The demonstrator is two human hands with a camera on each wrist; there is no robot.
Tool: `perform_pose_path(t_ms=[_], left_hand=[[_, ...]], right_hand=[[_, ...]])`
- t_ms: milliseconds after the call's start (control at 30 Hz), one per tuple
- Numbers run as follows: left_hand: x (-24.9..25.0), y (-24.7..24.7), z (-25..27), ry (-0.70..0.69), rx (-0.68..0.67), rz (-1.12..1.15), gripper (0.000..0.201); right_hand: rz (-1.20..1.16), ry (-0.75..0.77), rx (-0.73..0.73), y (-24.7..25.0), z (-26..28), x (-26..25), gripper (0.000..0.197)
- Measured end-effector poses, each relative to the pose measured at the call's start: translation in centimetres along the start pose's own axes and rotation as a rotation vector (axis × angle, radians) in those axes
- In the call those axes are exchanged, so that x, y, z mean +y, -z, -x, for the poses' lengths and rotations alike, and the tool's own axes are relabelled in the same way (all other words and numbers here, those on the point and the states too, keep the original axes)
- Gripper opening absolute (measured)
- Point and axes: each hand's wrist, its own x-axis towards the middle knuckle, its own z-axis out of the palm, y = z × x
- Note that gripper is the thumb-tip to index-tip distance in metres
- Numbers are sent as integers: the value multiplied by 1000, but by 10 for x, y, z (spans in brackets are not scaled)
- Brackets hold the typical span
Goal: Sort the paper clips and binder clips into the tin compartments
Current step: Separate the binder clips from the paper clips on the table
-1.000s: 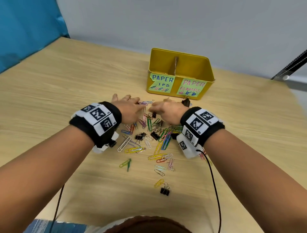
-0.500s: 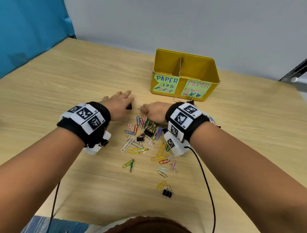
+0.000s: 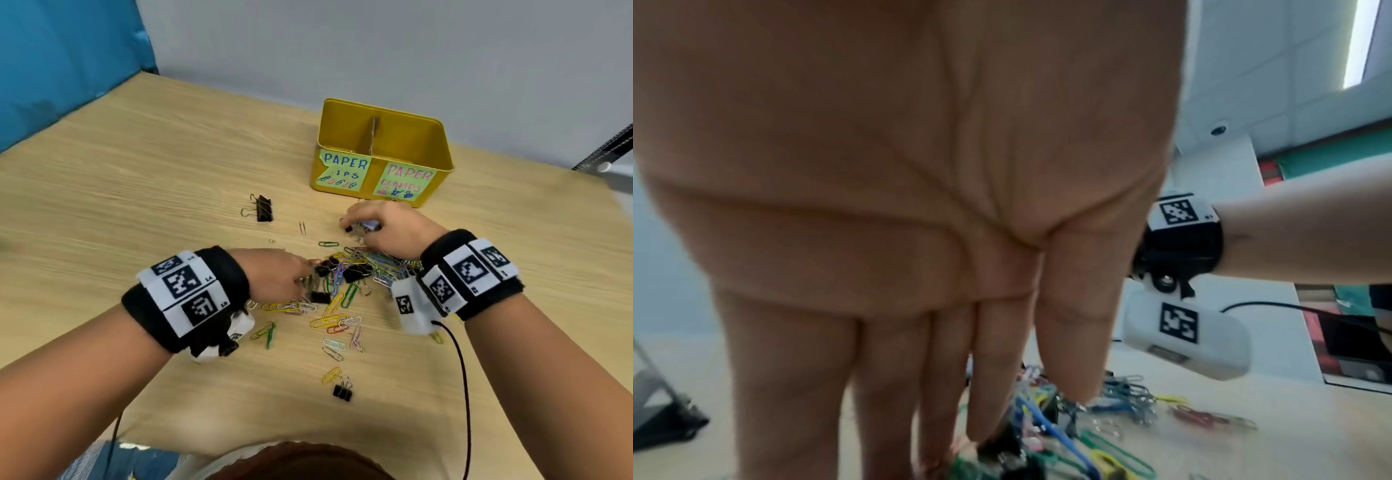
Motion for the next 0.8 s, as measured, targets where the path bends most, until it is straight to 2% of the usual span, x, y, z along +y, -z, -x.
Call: perform_pose_path(t_ms=[67, 100, 133, 167, 200, 267, 300, 333, 367, 433, 467, 567, 600, 700, 800], left_hand=[[1, 3, 3, 10, 81, 18, 57], [2, 4, 3, 15, 107, 14, 62], [2, 4, 4, 10, 98, 1, 67], [4, 4, 5, 1, 59, -19, 69], [4, 1, 6, -7, 17, -40, 68], [3, -5, 8, -3, -10, -50, 66], [3, -7, 10, 13, 2, -32, 65], [3, -9, 12, 24, 19, -16, 65], [3, -9, 12, 28, 31, -11, 65], [5, -11, 13, 30, 36, -27, 67], [6, -12, 13, 26, 32, -40, 67], [8, -14, 14, 17, 18, -18, 65], [7, -14, 14, 19, 19, 4, 63], [5, -9, 13, 30, 80, 70, 51], [2, 7, 2, 84, 210, 98, 51]], right_hand=[[-51, 44, -202, -4, 8, -8, 41], [34, 47, -331, -9, 10, -12, 43], [134, 45, -398, -14, 8, -13, 47], [199, 32, -377, -20, 6, -10, 51], [205, 2, -288, -21, 5, -8, 53], [107, -35, -58, -17, 9, -6, 47], [44, -16, -16, -15, 13, -4, 40], [7, 14, -67, -14, 17, -4, 34], [19, 41, -178, -14, 21, -7, 30], [131, 72, -359, -21, 23, -14, 37], [153, 75, -328, -26, 21, -14, 45], [41, 54, -21, -31, 15, -14, 61], [8, 51, 33, -31, 13, -13, 62], [29, -12, 49, -28, 12, -10, 54], [139, -87, -45, -29, 9, -10, 47]])
